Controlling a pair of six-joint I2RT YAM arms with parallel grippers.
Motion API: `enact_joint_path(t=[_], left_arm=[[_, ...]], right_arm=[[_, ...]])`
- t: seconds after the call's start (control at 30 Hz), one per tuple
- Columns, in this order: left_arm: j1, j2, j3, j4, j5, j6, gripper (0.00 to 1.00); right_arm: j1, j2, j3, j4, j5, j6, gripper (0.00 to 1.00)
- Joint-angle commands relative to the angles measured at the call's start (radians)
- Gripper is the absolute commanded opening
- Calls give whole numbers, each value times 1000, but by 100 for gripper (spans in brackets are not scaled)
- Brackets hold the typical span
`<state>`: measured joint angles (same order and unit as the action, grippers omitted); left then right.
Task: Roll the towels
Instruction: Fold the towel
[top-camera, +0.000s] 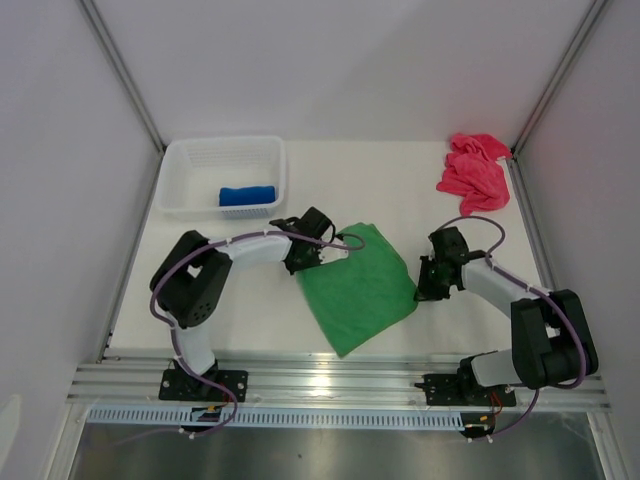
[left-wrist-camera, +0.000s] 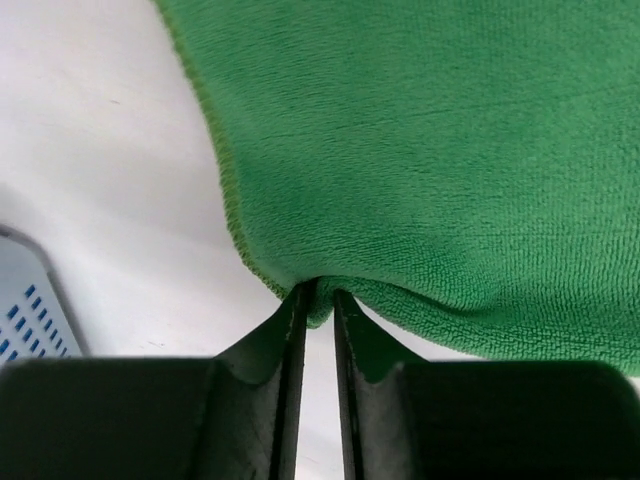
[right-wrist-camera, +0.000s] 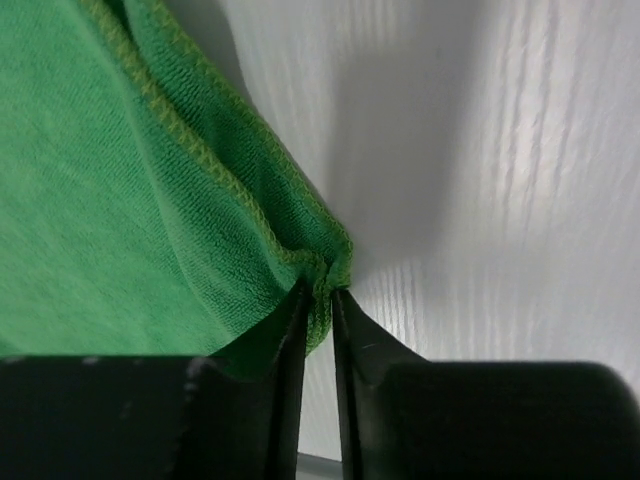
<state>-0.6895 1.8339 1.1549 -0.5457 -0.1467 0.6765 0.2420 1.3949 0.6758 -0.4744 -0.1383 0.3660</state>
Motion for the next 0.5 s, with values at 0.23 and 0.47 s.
enact_joint_path(t=[0.23,0.47], left_arm=[[27,-96,20,0,-4,32,43],[56,-165,39,-101,-8,-12,50]], right_arm=[[14,-128,130,-182,42,48,61],[-32,24,439,-138,16,-134,61]])
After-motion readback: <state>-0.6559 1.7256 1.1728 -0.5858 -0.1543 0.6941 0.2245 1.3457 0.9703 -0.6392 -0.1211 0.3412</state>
